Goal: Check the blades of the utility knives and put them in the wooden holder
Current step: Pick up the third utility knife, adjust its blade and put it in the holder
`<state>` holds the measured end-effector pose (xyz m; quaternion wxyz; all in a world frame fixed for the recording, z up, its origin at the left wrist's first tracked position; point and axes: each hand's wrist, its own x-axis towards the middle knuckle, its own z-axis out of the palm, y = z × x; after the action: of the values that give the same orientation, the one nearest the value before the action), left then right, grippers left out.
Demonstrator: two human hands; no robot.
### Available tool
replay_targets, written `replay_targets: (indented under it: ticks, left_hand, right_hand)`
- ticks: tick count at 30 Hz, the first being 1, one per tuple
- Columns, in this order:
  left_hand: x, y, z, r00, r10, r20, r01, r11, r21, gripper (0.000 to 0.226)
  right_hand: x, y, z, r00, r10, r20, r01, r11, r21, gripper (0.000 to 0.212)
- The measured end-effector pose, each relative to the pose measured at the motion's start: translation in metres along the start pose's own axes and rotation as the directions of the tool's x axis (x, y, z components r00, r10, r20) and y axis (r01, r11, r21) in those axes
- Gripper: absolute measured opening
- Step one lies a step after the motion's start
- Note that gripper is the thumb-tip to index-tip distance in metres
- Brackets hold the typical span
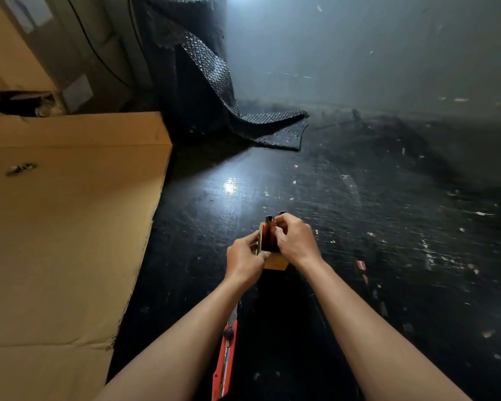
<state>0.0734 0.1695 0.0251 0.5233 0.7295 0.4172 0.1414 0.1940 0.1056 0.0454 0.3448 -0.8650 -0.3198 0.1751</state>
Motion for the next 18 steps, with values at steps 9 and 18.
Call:
replay_targets:
  ticks: [9,18]
  left_hand:
    - [-0.011,0.001,-0.007,0.998,0.022,-0.051,-0.020,0.999,0.035,0.054]
    - [-0.071,-0.030,-0.033,0.992,0.114,-0.058,-0.098,0.967,0.235,0.043]
  right_hand:
    - [-0.018,-0.009,-0.019,0.990,-0.099,-0.104,0.097,0.995,-0.026,0.030]
    - [-0.078,-0.008,-0.008,0.993,-0.095,0.071,0.101,0.991,-0.088,0.025]
